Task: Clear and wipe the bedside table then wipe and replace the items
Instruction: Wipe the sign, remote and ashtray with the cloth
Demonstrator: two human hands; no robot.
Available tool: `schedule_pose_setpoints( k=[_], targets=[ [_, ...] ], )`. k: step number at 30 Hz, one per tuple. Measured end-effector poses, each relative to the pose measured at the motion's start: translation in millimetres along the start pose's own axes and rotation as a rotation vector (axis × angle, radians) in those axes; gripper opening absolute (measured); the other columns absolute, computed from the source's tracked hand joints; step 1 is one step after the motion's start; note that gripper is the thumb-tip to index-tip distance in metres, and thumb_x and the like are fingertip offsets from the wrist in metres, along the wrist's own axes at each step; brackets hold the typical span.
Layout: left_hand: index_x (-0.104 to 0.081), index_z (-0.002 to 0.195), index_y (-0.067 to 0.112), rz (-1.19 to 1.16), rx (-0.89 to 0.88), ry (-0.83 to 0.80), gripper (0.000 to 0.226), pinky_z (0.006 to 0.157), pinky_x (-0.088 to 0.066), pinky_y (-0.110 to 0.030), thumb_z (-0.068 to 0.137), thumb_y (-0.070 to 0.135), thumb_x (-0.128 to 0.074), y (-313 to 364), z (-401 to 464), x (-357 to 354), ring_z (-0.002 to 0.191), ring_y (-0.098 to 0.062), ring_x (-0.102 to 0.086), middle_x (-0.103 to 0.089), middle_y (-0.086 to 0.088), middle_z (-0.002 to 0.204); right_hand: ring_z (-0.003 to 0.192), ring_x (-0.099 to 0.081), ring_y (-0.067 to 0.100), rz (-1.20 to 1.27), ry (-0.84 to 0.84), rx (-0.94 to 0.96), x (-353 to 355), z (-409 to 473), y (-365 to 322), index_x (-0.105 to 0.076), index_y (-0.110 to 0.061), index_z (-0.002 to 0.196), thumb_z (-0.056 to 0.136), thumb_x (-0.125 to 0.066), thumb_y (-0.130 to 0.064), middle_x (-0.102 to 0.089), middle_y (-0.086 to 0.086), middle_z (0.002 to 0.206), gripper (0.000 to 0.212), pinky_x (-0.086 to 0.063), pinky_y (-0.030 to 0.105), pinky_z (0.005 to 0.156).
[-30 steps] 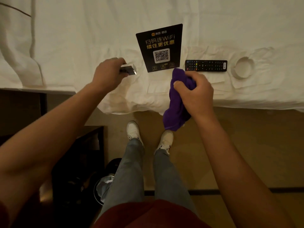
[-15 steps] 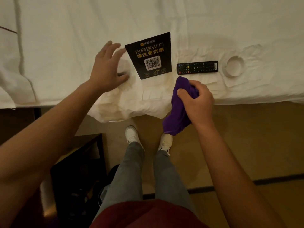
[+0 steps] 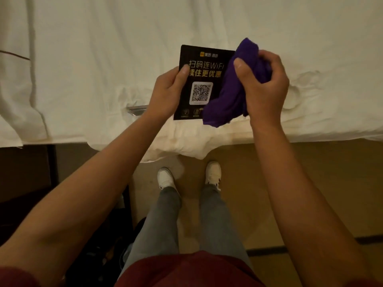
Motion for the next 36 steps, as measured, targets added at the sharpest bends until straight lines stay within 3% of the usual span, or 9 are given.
schedule_pose_setpoints(
  k=[6, 10, 12, 17, 20, 24, 30, 33, 36],
  targets=[
    [-0.068, 0.126, 0.018, -0.695, 0.400, -0.137, 0.050, 0.096, -0.057, -0.048, 0.103, 0.056, -0.044, 15, -32, -56, 0.114, -0.032, -0.071, -0.073, -0.015, 0.123, 0.121, -0.060, 0.008, -0.064, -0.114, 0.137, -3, 16, -11, -0.053, -0.018, 0.141, 0.083, -0.081, -0.047, -0.059, -0.009, 0.135, 0.070, -0.057, 0.031, 0.097],
    [-0.054, 0.146, 0.013, -1.129, 0.426, -0.145, 0.061, 0.115, -0.043, -0.048, 0.106, 0.056, -0.037, 28, -38, -86, 0.138, -0.034, -0.052, -0.055, -0.018, 0.147, 0.130, -0.050, 0.019, -0.274, -0.280, 0.294, -10, -4, 5, -0.050, -0.017, 0.146, 0.087, -0.076, -0.031, -0.053, 0.000, 0.149, 0.066, -0.044, 0.027, 0.108],
    [-0.048, 0.150, 0.010, -1.148, 0.452, -0.068, 0.065, 0.120, -0.037, -0.047, 0.106, 0.056, -0.036, 26, -37, -94, 0.139, -0.033, -0.050, -0.053, -0.019, 0.148, 0.130, -0.049, 0.019, -0.323, -0.295, 0.320, -11, -20, 13, -0.052, -0.018, 0.146, 0.086, -0.076, -0.032, -0.051, 0.002, 0.150, 0.065, -0.041, 0.021, 0.106],
    [-0.068, 0.118, 0.008, -1.167, 0.452, 0.062, 0.081, 0.092, -0.058, -0.041, 0.095, 0.077, -0.031, 14, -37, -87, 0.103, -0.028, -0.071, -0.073, -0.014, 0.111, 0.124, -0.052, 0.022, -0.321, -0.250, 0.402, -11, -67, 27, -0.058, -0.013, 0.140, 0.088, -0.073, -0.032, -0.054, 0.009, 0.143, 0.057, -0.043, 0.021, 0.103],
    [-0.073, 0.115, 0.007, -1.211, 0.443, 0.045, 0.081, 0.107, -0.051, -0.042, 0.096, 0.075, -0.034, 15, -41, -91, 0.114, -0.029, -0.066, -0.069, -0.015, 0.117, 0.121, -0.053, 0.022, -0.351, -0.252, 0.450, -14, -50, 27, -0.059, -0.015, 0.139, 0.087, -0.073, -0.032, -0.056, 0.010, 0.140, 0.056, -0.049, 0.029, 0.098],
    [-0.055, 0.139, 0.009, -1.231, 0.461, -0.090, 0.060, 0.122, -0.032, -0.045, 0.107, 0.054, -0.032, 22, -41, -97, 0.130, -0.030, -0.053, -0.058, -0.016, 0.136, 0.117, -0.054, 0.023, -0.413, -0.170, 0.460, -22, 11, 18, -0.059, -0.016, 0.139, 0.086, -0.071, -0.034, -0.056, 0.010, 0.137, 0.057, -0.053, 0.030, 0.090],
    [-0.056, 0.143, 0.011, -1.044, 0.501, -0.032, 0.062, 0.107, -0.049, -0.057, 0.103, 0.057, -0.042, 20, -40, -86, 0.132, -0.040, -0.057, -0.057, -0.022, 0.144, 0.111, -0.063, 0.011, -0.124, -0.054, 0.088, 2, 65, 27, -0.055, -0.011, 0.134, 0.082, -0.073, -0.033, -0.061, 0.005, 0.127, 0.060, -0.048, 0.005, 0.078],
    [-0.070, 0.120, 0.015, -0.839, 0.520, 0.058, 0.047, 0.080, -0.062, -0.045, 0.102, 0.053, -0.050, 19, -40, -79, 0.103, -0.033, -0.075, -0.076, -0.014, 0.114, 0.087, -0.071, 0.009, 0.237, -0.141, -0.367, 20, 55, 55, -0.065, -0.018, 0.114, 0.084, -0.071, -0.037, -0.072, -0.008, 0.095, 0.036, -0.056, 0.022, 0.072],
    [-0.063, 0.123, 0.018, -0.360, 0.445, 0.079, 0.036, 0.081, -0.063, -0.043, 0.104, 0.047, -0.050, 20, -29, -81, 0.092, -0.022, -0.078, -0.079, -0.006, 0.104, 0.117, -0.066, 0.038, 0.345, -0.221, -0.582, 27, 35, 69, -0.057, -0.013, 0.136, 0.103, -0.060, -0.036, -0.065, 0.009, 0.111, 0.040, -0.055, 0.054, 0.100]
  ],
)
Point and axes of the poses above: each hand's wrist, its own z-axis towards the middle knuckle, its own x-axis out of the back of the hand, y = z × x, the point moved 3 cm from there along z, towards the middle knuckle
